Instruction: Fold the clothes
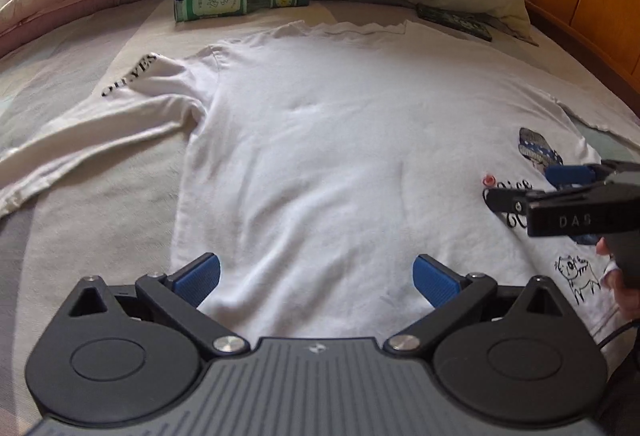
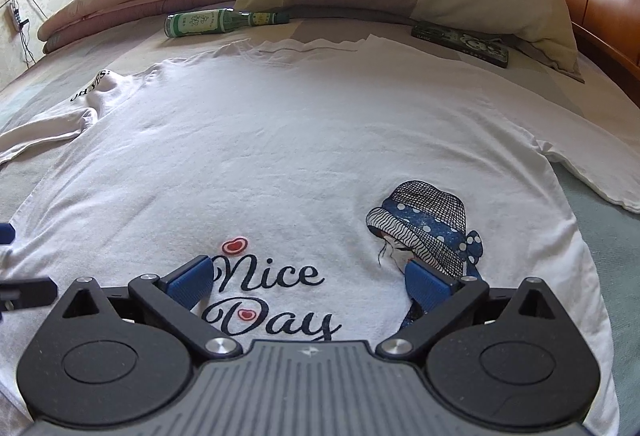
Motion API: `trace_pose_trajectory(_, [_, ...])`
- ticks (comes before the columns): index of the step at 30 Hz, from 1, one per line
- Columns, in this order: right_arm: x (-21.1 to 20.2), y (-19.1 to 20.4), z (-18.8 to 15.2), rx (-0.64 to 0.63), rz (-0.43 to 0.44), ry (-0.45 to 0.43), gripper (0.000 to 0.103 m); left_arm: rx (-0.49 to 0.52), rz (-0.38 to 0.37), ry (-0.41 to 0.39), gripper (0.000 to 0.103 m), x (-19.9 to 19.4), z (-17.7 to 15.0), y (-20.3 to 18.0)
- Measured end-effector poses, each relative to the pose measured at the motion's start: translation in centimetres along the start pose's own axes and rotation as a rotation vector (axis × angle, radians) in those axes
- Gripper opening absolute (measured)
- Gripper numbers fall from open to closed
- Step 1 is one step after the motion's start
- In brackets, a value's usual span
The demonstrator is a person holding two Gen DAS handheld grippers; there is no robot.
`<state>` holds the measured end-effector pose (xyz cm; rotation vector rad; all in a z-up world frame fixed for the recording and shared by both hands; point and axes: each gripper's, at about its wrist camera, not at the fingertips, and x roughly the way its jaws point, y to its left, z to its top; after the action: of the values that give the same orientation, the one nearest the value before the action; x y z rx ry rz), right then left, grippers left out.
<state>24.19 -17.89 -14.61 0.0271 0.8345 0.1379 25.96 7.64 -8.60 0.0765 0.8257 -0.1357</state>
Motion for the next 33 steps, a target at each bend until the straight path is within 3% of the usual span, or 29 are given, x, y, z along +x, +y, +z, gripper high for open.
trace_pose_trajectory(6, [-0.1,-0.8,0.4,0.072,0.029,0.001,0.103,0.012,0.062,0.046,0.102,-0.8,5.9,3.9])
trace_pose_trajectory(12, [-0.8,-2.4,1.1,0.272,0.127,-0.012,0.103,-0.171,0.077,0.079,0.102,4.1,8.1,10.7])
trace_pose_trajectory(15, [-0.6,-2.7,1.4,0.341,0.165,-0.028,0.103,-0.272,0.047,0.124,0.102,7.1,6.9,13.0])
trace_pose_trajectory(18, [-0.4,-2.4,1.6,0.33,0.16,-0.031,0.103,-0.302,0.056,0.135,0.102,8.7,5.3,14.6])
trace_pose_trajectory(25, [0.1,-2.0,1.6,0.303,0.144,-0.035,0.103,-0.173,0.14,0.116,0.102,6.3,0.3,16.0])
trace_pose_trajectory(30, [0.4,-0.7,1.7,0.239,0.091,-0.046,0.103,-0.246,0.145,0.157,0.102,4.0,-0.8,18.8])
trace_pose_trajectory(33, [0.0,-0.1,1.6,0.225,0.094,-0.075,0.103,-0.282,0.149,0.08,0.102,2.7,-0.1,21.2])
